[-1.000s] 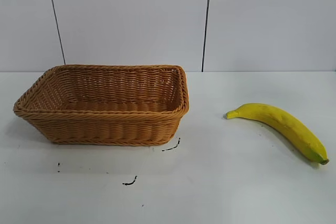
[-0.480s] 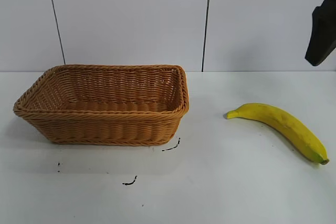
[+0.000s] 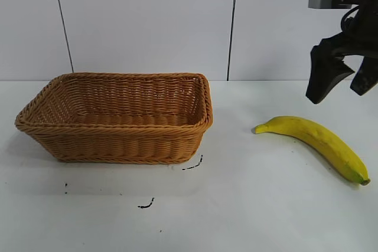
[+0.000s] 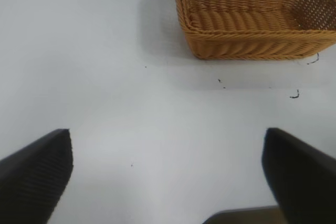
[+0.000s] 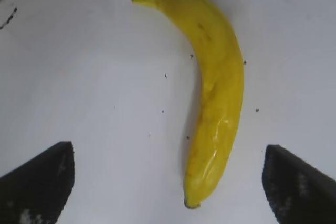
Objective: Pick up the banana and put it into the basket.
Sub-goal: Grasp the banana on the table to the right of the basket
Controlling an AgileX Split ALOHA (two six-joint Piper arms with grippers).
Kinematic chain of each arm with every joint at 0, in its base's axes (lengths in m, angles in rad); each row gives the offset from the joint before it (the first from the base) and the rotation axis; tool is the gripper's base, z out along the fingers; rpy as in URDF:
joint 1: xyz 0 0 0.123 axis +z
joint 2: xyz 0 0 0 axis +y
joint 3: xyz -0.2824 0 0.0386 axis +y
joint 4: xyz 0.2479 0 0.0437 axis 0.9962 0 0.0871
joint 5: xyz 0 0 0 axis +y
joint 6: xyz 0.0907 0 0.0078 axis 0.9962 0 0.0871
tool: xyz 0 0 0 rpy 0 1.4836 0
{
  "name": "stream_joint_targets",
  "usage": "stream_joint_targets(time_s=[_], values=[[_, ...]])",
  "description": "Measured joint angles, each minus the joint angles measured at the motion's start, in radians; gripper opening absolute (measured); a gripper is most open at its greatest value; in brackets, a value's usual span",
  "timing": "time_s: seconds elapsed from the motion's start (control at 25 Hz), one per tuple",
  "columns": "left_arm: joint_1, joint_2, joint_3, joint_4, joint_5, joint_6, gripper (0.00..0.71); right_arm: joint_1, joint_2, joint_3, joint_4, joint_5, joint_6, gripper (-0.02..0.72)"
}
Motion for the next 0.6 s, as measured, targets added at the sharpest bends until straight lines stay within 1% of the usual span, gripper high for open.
stream_joint_targets(time_s=[0.2, 0.48, 0.6], values=[[0.000, 0.000, 0.000, 0.000, 0.000, 0.000, 0.695, 0.000, 0.089, -0.002, -0.012, -0.036, 0.015, 0.696], [0.000, 0.000, 0.000, 0.000, 0.000, 0.000, 0.695, 0.000, 0.216, -0.002, -0.012, -0.132, 0.043, 0.696], [0.000, 0.000, 0.000, 0.000, 0.000, 0.000, 0.695, 0.000, 0.248, -0.002, -0.012, -0.154, 0.045, 0.696]])
